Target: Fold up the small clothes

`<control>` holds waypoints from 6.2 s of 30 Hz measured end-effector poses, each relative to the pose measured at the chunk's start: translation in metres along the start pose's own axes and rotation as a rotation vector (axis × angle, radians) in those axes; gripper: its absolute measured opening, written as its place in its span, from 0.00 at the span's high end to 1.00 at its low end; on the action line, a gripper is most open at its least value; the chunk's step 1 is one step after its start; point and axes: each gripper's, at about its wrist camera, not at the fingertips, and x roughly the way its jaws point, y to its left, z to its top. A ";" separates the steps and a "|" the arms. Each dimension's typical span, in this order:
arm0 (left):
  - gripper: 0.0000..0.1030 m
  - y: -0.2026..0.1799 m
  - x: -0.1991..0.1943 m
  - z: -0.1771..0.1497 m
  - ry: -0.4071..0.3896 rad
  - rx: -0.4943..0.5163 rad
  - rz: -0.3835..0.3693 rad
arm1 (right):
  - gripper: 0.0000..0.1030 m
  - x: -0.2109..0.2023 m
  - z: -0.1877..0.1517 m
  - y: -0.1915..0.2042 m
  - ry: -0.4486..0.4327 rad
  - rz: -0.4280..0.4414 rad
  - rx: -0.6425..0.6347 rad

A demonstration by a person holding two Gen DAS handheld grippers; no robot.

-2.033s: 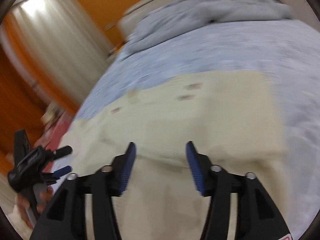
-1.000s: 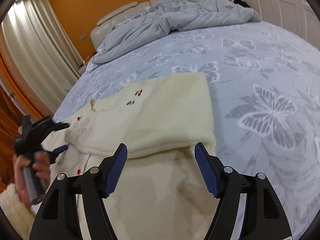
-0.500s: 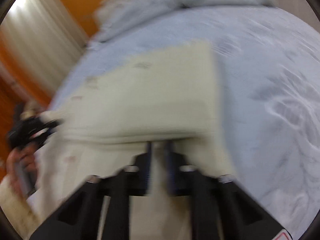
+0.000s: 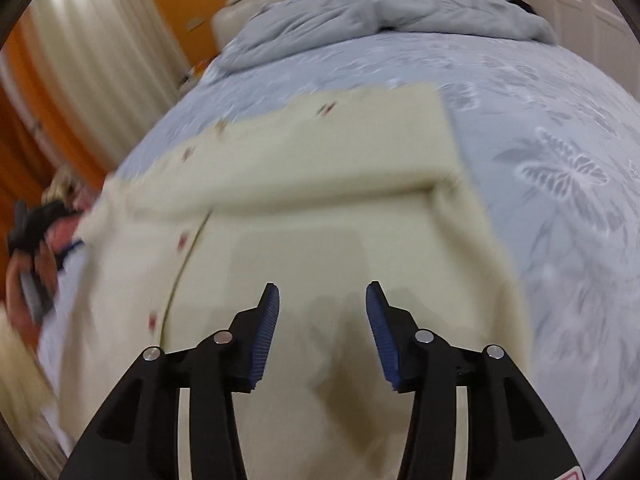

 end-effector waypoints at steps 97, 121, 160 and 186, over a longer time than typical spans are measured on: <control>0.79 -0.068 0.027 -0.109 0.235 0.117 -0.043 | 0.91 0.084 0.076 -0.065 -0.035 0.175 0.470; 0.76 -0.055 0.017 -0.141 0.000 0.328 -0.165 | 1.00 0.141 0.151 0.029 -0.009 0.079 0.142; 0.11 0.026 -0.130 -0.174 0.337 0.585 0.180 | 0.34 -0.128 -0.115 -0.098 0.258 -0.034 0.387; 0.92 0.038 -0.226 -0.188 0.350 0.489 0.027 | 0.93 -0.175 -0.100 -0.054 -0.018 0.209 0.420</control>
